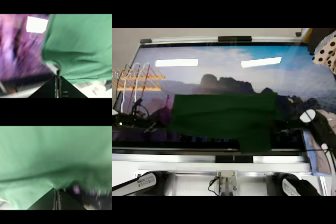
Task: Fold the shirts.
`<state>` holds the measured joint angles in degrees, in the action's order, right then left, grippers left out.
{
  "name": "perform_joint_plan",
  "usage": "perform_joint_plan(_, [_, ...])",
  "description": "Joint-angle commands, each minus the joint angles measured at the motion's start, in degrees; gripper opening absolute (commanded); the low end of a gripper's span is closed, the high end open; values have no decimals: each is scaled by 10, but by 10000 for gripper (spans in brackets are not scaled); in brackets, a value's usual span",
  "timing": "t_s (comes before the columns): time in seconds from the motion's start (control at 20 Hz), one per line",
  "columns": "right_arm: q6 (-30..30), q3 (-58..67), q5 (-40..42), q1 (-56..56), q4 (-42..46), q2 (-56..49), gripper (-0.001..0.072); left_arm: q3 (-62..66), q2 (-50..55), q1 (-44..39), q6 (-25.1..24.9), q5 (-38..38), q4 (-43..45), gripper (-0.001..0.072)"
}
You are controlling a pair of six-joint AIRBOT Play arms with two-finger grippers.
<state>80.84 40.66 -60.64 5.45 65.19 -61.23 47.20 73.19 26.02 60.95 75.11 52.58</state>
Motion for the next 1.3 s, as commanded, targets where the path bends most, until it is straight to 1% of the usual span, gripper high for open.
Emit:
perform_joint_plan(0.0, [7, 118, 35, 0, 7, -70, 58, 95, 25, -54, 32, -38, -19, 31])
perform_joint_plan(0.15, [13, 239, 38, 0, -2, -172, 58, 192, 96, -94, 70, -48, -19, 31])
perform_joint_plan(0.25, [19, 313, 38, 0, -2, -235, 58, 261, 154, -96, 120, -51, -19, 31])
perform_joint_plan(0.35, [26, 367, 42, 0, -3, -285, 58, 323, 207, -97, 157, -50, -23, 31])
perform_joint_plan(0.4, [31, 387, 43, 0, -4, -306, 58, 351, 230, -99, 168, -50, -28, 31])
perform_joint_plan(0.5, [38, 417, 45, 0, -4, -344, 58, 390, 266, -108, 174, -50, -37, 31])
perform_joint_plan(0.65, [44, 425, 38, 0, -2, -379, 69, 399, 298, -124, 179, -52, -38, 34])
perform_joint_plan(0.7, [44, 425, 34, 0, -2, -384, 159, 399, 308, -127, 196, -52, -38, 130])
perform_joint_plan(0.75, [35, 425, 29, 0, -2, -383, 425, 399, 312, -128, 211, -50, -38, 430])
perform_joint_plan(0.8, [5, 427, 11, 3, 0, -376, 621, 399, 312, -126, 212, -40, -38, 647])
perform_joint_plan(0.85, [-17, 432, -16, 11, 20, -367, 627, 400, 311, -120, 212, -27, -38, 669])
perform_joint_plan(0.95, [-38, 438, -66, 35, 74, -353, 630, 412, 310, -106, 212, 19, -38, 668])
perform_joint_plan(1.0, [-48, 438, -91, 50, 72, -353, 674, 419, 309, -102, 212, 43, -38, 667])
perform_joint_plan(1.05, [-59, 437, -115, 65, 58, -359, 675, 424, 307, -100, 212, 60, -38, 667])
perform_joint_plan(1.15, [-78, 437, -143, 87, 4, -378, 675, 425, 293, -102, 212, 71, -38, 665])
perform_joint_plan(1.25, [-82, 437, -146, 92, -36, -400, 689, 425, 272, -111, 207, 72, -38, 664])
